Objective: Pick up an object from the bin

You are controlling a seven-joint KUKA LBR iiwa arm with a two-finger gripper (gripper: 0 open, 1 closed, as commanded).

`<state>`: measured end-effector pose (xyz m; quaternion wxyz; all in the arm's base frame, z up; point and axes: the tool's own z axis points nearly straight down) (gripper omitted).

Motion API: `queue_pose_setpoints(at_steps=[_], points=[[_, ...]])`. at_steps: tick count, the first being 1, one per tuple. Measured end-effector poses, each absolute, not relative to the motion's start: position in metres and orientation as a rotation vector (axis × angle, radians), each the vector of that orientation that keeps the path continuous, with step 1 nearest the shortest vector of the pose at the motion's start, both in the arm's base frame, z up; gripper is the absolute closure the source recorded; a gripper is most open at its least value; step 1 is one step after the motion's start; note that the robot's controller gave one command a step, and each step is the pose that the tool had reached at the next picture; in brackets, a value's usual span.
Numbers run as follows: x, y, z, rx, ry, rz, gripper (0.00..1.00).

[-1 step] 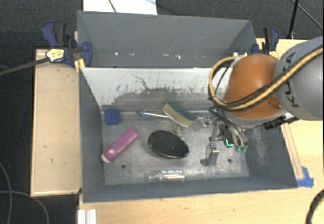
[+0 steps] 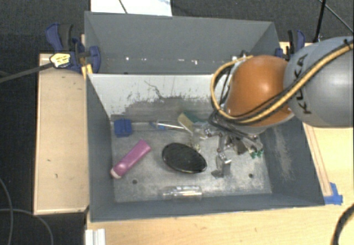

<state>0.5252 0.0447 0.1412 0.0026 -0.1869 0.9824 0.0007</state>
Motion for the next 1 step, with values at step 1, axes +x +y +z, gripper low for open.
queue_pose_setpoints(at_steps=[1], points=[[0.5061,0.0464,0.0680,-0.626,3.079,0.003,0.00]])
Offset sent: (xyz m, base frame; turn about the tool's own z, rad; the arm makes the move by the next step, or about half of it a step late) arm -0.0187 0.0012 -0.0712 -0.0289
